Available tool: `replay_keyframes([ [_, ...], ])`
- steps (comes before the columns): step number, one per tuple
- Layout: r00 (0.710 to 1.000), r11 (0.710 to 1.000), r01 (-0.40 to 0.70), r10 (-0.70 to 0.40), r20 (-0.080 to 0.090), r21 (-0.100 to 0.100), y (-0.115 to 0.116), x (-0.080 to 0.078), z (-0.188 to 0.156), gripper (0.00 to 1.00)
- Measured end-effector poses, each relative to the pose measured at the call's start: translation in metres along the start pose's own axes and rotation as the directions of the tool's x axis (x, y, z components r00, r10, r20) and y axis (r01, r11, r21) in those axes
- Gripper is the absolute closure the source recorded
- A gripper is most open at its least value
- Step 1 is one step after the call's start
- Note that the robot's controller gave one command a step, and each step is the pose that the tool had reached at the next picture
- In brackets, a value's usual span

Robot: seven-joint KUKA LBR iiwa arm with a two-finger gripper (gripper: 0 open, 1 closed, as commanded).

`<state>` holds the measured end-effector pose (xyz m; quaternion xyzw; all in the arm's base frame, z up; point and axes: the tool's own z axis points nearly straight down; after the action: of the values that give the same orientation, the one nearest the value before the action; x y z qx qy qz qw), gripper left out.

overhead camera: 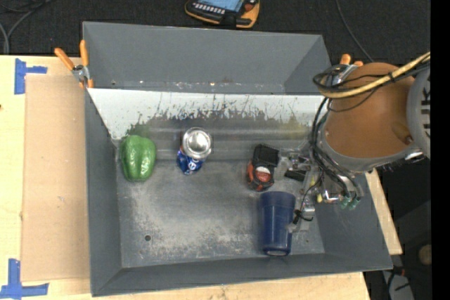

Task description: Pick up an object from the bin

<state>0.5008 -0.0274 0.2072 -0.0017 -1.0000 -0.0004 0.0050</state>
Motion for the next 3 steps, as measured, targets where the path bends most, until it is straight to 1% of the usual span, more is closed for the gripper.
replay_keyframes([
  [1,1.000,1.000,0.002,-0.002,0.008,0.000,0.000,-0.002,-0.004,0.00],
  [2,0.961,0.961,0.278,-0.278,0.007,0.002,-0.002,0.001,0.070,0.00],
  [3,0.834,0.834,0.552,-0.552,0.007,0.004,0.010,-0.003,0.081,0.00],
])
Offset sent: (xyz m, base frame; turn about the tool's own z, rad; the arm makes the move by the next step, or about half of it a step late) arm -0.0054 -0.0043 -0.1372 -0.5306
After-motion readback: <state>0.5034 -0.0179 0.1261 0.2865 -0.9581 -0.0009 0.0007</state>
